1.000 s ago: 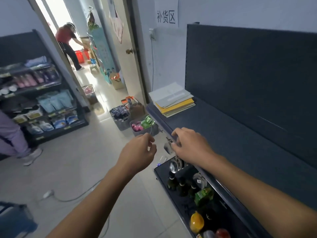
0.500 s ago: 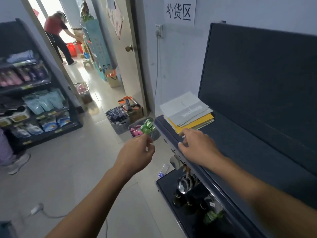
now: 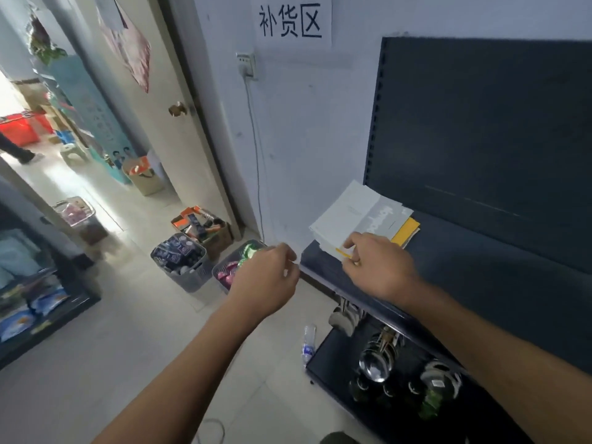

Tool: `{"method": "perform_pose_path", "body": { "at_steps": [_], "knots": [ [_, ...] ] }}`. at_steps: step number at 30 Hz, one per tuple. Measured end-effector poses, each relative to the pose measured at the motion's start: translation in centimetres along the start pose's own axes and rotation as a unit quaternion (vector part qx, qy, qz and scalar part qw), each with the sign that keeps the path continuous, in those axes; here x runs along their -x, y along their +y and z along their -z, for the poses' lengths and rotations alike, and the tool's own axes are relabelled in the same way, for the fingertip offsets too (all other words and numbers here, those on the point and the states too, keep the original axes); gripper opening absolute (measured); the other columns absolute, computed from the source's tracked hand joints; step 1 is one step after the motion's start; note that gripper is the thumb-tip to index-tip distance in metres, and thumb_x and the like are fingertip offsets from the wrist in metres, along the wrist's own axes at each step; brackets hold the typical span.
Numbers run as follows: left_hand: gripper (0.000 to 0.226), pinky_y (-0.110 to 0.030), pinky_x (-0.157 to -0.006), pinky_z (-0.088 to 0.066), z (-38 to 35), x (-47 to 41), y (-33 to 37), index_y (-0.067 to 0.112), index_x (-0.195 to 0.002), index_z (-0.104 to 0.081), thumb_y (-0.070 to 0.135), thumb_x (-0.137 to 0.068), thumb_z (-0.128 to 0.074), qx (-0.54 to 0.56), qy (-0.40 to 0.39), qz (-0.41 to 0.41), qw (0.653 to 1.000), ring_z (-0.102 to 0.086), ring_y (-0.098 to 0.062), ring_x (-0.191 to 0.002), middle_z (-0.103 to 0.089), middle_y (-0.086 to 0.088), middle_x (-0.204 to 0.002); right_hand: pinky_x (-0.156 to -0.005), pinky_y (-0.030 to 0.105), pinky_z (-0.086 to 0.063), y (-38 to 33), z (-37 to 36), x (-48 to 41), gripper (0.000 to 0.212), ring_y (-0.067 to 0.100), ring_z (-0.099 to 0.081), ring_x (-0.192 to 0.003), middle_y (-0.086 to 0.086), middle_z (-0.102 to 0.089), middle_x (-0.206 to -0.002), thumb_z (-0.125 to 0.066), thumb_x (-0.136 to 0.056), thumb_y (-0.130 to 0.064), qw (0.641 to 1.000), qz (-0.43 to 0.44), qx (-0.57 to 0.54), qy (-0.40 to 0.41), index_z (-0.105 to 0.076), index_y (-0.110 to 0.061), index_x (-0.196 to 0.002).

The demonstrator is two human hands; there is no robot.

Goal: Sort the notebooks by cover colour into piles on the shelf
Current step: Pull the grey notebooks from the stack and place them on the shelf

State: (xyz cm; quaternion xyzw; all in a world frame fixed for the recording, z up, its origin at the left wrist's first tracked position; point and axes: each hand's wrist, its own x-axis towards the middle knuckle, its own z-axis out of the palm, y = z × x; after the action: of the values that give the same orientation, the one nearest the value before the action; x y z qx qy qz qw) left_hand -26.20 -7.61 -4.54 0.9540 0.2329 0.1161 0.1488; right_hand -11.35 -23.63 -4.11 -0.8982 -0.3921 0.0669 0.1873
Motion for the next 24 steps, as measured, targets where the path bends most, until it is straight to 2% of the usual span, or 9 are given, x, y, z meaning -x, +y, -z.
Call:
{"method": "perform_pose_path", "body": {
  "at_steps": [4,8,12,15,18,20,21,23,24],
  "knots": [
    [0.025,-0.029,-0.070,-0.048,-0.1,-4.4,-0.1,0.025,-0.114,-0.062,0.038,-0.097,-0.048,-0.010,-0.012,-0.056,0.998,-0.061,-0.013,-0.085,-0.067,0.007,-0.104,-0.081,0.036,-0.050,1.0,-0.2,-1.6,0.031,0.021,-0.059,-0.104,-0.005,-0.061,-0.111,-0.050,-0.096,-0.035,0.998,-0.063,-0.007,0.019,-0.056,-0.024,-0.124],
    [0.026,-0.037,-0.075,-0.055,-0.6,-9.4,0.9,0.025,-0.117,-0.061,0.036,-0.098,-0.048,-0.005,-0.018,-0.110,0.994,-0.064,-0.014,-0.085,-0.065,0.008,-0.106,-0.077,0.036,-0.050,2.6,-0.2,-3.8,0.032,0.020,-0.060,-0.099,-0.005,-0.062,-0.111,-0.050,-0.095,-0.034,0.992,-0.109,-0.014,0.057,-0.057,-0.024,-0.124],
    [0.027,-0.039,-0.080,-0.055,-1.7,-14.2,2.3,0.022,-0.119,-0.061,0.032,-0.099,-0.048,-0.009,-0.054,-0.172,0.984,-0.065,-0.017,-0.087,-0.066,0.006,-0.109,-0.081,0.038,-0.052,3.9,-0.5,-5.6,0.032,0.020,-0.061,-0.100,-0.006,-0.062,-0.112,-0.050,-0.096,-0.035,0.985,-0.156,-0.027,0.064,-0.056,-0.025,-0.126],
    [0.024,-0.039,-0.079,-0.055,-2.9,-17.2,3.2,0.021,-0.116,-0.063,0.030,-0.099,-0.049,-0.010,-0.067,-0.209,0.976,-0.064,-0.017,-0.087,-0.066,0.004,-0.107,-0.083,0.040,-0.053,5.0,-1.0,-6.4,0.026,0.021,-0.060,-0.094,-0.004,-0.061,-0.109,-0.050,-0.096,-0.034,0.976,-0.201,-0.049,0.072,-0.057,-0.022,-0.118],
    [0.026,-0.035,-0.083,-0.052,-4.4,-19.7,3.6,0.015,-0.118,-0.064,0.026,-0.098,-0.051,-0.011,-0.062,-0.228,0.972,-0.058,-0.021,-0.101,-0.063,-0.004,-0.112,-0.082,0.041,-0.054,5.7,-1.1,-6.8,0.023,0.022,-0.060,-0.093,0.000,-0.060,-0.105,-0.053,-0.094,-0.032,0.959,-0.261,-0.084,0.077,-0.057,-0.018,-0.112],
    [0.032,-0.033,-0.088,-0.047,-5.3,-20.8,3.7,0.010,-0.124,-0.060,0.027,-0.099,-0.051,-0.043,-0.063,-0.227,0.971,-0.051,-0.026,-0.111,-0.059,-0.009,-0.118,-0.074,0.036,-0.054,6.2,-1.4,-6.9,0.020,0.019,-0.060,-0.087,0.002,-0.058,-0.101,-0.056,-0.093,-0.031,0.946,-0.294,-0.117,0.078,-0.058,-0.014,-0.105],
    [0.035,-0.033,-0.091,-0.044,-5.7,-21.3,3.8,0.008,-0.126,-0.057,0.030,-0.099,-0.050,-0.064,-0.067,-0.220,0.971,-0.049,-0.028,-0.113,-0.057,-0.011,-0.120,-0.066,0.032,-0.052,6.4,-1.5,-6.9,0.016,0.017,-0.059,-0.080,0.001,-0.057,-0.095,-0.056,-0.093,-0.030,0.940,-0.308,-0.128,0.076,-0.057,-0.014,-0.095],
    [0.041,-0.033,-0.093,-0.041,-6.4,-22.1,3.8,0.005,-0.125,-0.053,0.038,-0.100,-0.047,-0.101,-0.084,-0.204,0.970,-0.047,-0.029,-0.113,-0.054,-0.013,-0.120,-0.050,0.026,-0.040,6.7,-1.8,-7.0,0.023,0.012,-0.052,-0.067,0.000,-0.052,-0.084,-0.057,-0.092,-0.029,0.928,-0.335,-0.147,0.064,-0.047,-0.017,-0.076],
    [0.044,-0.034,-0.092,-0.041,-6.7,-22.5,3.7,0.004,-0.123,-0.051,0.041,-0.101,-0.045,-0.107,-0.093,-0.201,0.969,-0.048,-0.030,-0.112,-0.054,-0.014,-0.120,-0.048,0.024,-0.035,6.8,-2.0,-7.1,0.026,0.013,-0.051,-0.066,0.000,-0.050,-0.083,-0.058,-0.092,-0.029,0.923,-0.347,-0.156,0.056,-0.044,-0.019,-0.072]
  ]
}}
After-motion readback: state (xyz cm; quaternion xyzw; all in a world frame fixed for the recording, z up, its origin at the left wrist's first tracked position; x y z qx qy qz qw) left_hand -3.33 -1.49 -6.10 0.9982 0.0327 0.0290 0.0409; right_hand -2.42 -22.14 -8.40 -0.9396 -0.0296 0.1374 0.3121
